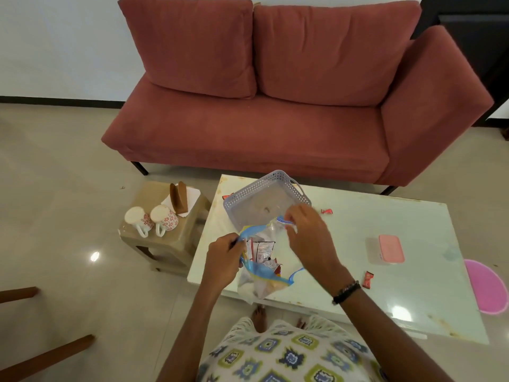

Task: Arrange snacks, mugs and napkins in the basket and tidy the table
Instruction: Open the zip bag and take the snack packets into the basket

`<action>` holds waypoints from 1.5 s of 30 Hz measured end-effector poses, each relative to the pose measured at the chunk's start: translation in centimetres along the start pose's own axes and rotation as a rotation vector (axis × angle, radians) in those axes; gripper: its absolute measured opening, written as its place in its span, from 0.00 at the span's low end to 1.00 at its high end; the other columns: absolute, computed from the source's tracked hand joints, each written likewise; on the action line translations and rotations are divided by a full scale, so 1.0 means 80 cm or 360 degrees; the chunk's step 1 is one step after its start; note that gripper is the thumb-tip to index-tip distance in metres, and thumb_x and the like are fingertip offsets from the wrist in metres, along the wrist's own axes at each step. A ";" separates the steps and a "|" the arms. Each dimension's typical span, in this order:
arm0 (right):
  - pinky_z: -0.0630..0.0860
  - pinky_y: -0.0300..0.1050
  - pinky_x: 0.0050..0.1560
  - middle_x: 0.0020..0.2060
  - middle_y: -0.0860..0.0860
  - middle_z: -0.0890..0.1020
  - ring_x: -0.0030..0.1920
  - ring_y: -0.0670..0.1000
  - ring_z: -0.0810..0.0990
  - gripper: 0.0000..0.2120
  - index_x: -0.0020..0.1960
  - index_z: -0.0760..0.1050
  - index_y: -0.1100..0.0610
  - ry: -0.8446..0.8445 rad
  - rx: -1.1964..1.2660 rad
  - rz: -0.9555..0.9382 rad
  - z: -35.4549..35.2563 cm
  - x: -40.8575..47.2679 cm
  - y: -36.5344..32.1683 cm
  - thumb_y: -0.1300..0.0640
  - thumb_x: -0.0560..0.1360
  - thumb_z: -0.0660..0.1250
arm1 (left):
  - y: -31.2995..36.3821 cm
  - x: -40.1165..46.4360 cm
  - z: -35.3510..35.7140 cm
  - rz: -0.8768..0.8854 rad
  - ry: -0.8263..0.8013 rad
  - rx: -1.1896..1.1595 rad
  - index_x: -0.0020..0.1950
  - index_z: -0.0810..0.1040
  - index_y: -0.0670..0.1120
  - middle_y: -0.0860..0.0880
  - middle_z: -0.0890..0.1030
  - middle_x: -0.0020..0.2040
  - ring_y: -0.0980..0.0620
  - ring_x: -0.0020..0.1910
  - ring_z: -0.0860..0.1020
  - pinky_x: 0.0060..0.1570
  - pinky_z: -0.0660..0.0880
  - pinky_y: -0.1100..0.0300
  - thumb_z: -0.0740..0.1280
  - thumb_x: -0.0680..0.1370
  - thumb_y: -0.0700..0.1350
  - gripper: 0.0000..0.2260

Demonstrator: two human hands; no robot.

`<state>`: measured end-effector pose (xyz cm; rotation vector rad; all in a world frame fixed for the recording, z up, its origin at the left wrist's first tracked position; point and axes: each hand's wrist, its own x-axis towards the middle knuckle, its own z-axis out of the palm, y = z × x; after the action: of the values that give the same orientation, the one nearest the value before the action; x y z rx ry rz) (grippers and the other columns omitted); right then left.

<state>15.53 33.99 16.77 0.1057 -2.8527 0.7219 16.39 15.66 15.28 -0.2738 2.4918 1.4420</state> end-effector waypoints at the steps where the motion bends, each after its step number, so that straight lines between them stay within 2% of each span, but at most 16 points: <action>1: 0.73 0.45 0.37 0.40 0.57 0.80 0.41 0.58 0.78 0.06 0.41 0.76 0.62 -0.0128 0.0006 -0.0045 0.006 -0.009 -0.003 0.71 0.68 0.67 | 0.000 0.000 0.003 0.0008 0.0004 -0.0003 0.31 0.71 0.40 0.51 0.72 0.22 0.52 0.23 0.71 0.31 0.70 0.52 0.61 0.74 0.45 0.13; 2: 0.74 0.48 0.40 0.41 0.57 0.81 0.43 0.59 0.79 0.04 0.42 0.77 0.63 -0.0298 0.0035 -0.0022 0.013 -0.016 -0.005 0.69 0.70 0.64 | 0.000 -0.001 0.005 0.0023 0.0004 0.0006 0.32 0.71 0.39 0.51 0.72 0.23 0.50 0.24 0.71 0.31 0.70 0.51 0.61 0.73 0.47 0.14; 4: 0.72 0.50 0.49 0.48 0.59 0.82 0.50 0.60 0.78 0.09 0.49 0.78 0.63 -0.0831 -0.0057 0.0107 0.031 -0.026 0.000 0.65 0.73 0.61 | -0.001 -0.003 0.006 0.0067 -0.0006 0.0062 0.33 0.71 0.39 0.48 0.72 0.25 0.48 0.27 0.71 0.32 0.72 0.47 0.61 0.73 0.48 0.14; 6: 0.72 0.49 0.53 0.53 0.61 0.81 0.55 0.60 0.77 0.12 0.54 0.78 0.63 -0.1110 -0.0200 0.0090 0.047 -0.026 0.008 0.67 0.74 0.59 | -0.004 -0.005 0.006 0.0106 -0.0037 0.0120 0.34 0.71 0.39 0.46 0.72 0.27 0.47 0.28 0.71 0.33 0.72 0.45 0.62 0.75 0.45 0.13; 10: 0.72 0.51 0.58 0.60 0.62 0.75 0.60 0.62 0.76 0.17 0.62 0.73 0.63 -0.1287 -0.0342 -0.0021 0.074 -0.017 0.018 0.69 0.75 0.60 | -0.011 -0.010 0.007 0.0144 -0.0090 0.0155 0.38 0.74 0.38 0.46 0.73 0.28 0.49 0.27 0.71 0.32 0.70 0.51 0.62 0.77 0.42 0.10; 15: 0.73 0.53 0.58 0.61 0.60 0.75 0.62 0.61 0.75 0.16 0.63 0.71 0.63 -0.1421 -0.0420 -0.0282 0.096 -0.024 0.034 0.68 0.76 0.58 | -0.012 -0.012 0.010 0.0179 -0.0093 0.0138 0.40 0.75 0.40 0.48 0.74 0.27 0.50 0.27 0.71 0.32 0.69 0.54 0.62 0.78 0.42 0.09; 19: 0.73 0.52 0.57 0.62 0.58 0.76 0.62 0.60 0.75 0.15 0.64 0.70 0.59 -0.1327 -0.0431 -0.0368 0.103 -0.033 0.050 0.64 0.79 0.55 | -0.014 -0.012 0.016 0.0186 -0.0110 0.0136 0.39 0.74 0.40 0.48 0.74 0.28 0.53 0.26 0.71 0.32 0.69 0.54 0.62 0.78 0.43 0.10; 23: 0.73 0.51 0.52 0.57 0.61 0.78 0.57 0.61 0.77 0.14 0.59 0.73 0.61 -0.1334 -0.0444 -0.0477 0.096 -0.034 0.052 0.67 0.77 0.55 | -0.012 -0.011 0.019 0.0186 -0.0112 0.0166 0.39 0.74 0.42 0.49 0.75 0.29 0.53 0.27 0.72 0.31 0.70 0.56 0.62 0.79 0.43 0.09; 26: 0.70 0.47 0.44 0.51 0.59 0.81 0.53 0.60 0.78 0.11 0.54 0.77 0.59 -0.1239 -0.0367 -0.0537 0.080 -0.026 0.047 0.63 0.75 0.60 | -0.013 -0.005 0.019 0.0164 -0.0071 0.0176 0.37 0.73 0.42 0.50 0.72 0.26 0.53 0.24 0.70 0.31 0.69 0.55 0.62 0.78 0.42 0.11; 29: 0.72 0.49 0.48 0.50 0.57 0.80 0.53 0.57 0.77 0.09 0.53 0.79 0.57 -0.1173 -0.0112 -0.0536 0.051 -0.014 0.038 0.57 0.75 0.63 | -0.016 0.002 0.018 0.0114 -0.0039 0.0225 0.35 0.72 0.43 0.49 0.72 0.25 0.51 0.25 0.70 0.31 0.70 0.55 0.61 0.79 0.42 0.12; 31: 0.73 0.48 0.50 0.50 0.55 0.81 0.53 0.54 0.77 0.10 0.51 0.78 0.58 -0.1110 0.0050 -0.0510 0.025 -0.004 0.033 0.54 0.77 0.62 | -0.018 0.006 0.019 0.0076 -0.0045 0.0260 0.34 0.71 0.45 0.49 0.73 0.26 0.51 0.25 0.71 0.31 0.71 0.55 0.60 0.79 0.43 0.13; 33: 0.71 0.45 0.46 0.48 0.53 0.79 0.47 0.52 0.76 0.10 0.49 0.76 0.58 -0.1003 0.0163 -0.0466 0.002 0.008 0.032 0.52 0.78 0.61 | -0.019 0.011 0.021 0.0032 -0.0028 0.0266 0.31 0.70 0.47 0.49 0.74 0.26 0.50 0.26 0.73 0.33 0.73 0.53 0.60 0.79 0.43 0.15; 37: 0.66 0.40 0.39 0.42 0.48 0.75 0.39 0.49 0.71 0.07 0.46 0.70 0.55 -0.0758 0.0189 -0.0351 -0.032 0.035 0.036 0.52 0.78 0.61 | -0.013 0.030 0.023 -0.0061 0.0015 0.0194 0.35 0.75 0.39 0.48 0.75 0.25 0.50 0.25 0.74 0.36 0.75 0.51 0.60 0.79 0.42 0.14; 41: 0.73 0.49 0.39 0.39 0.50 0.78 0.39 0.54 0.76 0.08 0.44 0.70 0.54 -0.0497 0.0169 -0.0127 -0.052 0.070 0.041 0.52 0.79 0.59 | 0.008 0.054 0.021 -0.0148 0.0006 0.0069 0.36 0.74 0.39 0.47 0.76 0.27 0.54 0.23 0.73 0.31 0.72 0.61 0.60 0.78 0.42 0.13; 43: 0.75 0.54 0.41 0.39 0.53 0.80 0.39 0.57 0.77 0.08 0.46 0.71 0.56 -0.0357 0.0192 -0.0051 -0.058 0.087 0.043 0.52 0.79 0.59 | 0.020 0.068 0.021 -0.0173 0.0017 -0.0005 0.36 0.73 0.40 0.46 0.76 0.28 0.53 0.25 0.73 0.30 0.70 0.62 0.60 0.78 0.42 0.12; 45: 0.75 0.55 0.42 0.37 0.55 0.81 0.38 0.59 0.78 0.08 0.46 0.70 0.57 -0.0213 0.0192 -0.0017 -0.065 0.104 0.040 0.53 0.78 0.60 | 0.034 0.083 0.021 -0.0189 0.0036 -0.0083 0.37 0.73 0.41 0.45 0.75 0.30 0.51 0.27 0.73 0.30 0.71 0.62 0.59 0.79 0.41 0.11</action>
<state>7.94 39.08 21.47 0.1935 -2.9297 0.9178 9.49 18.18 14.68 -0.4431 2.4134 1.4651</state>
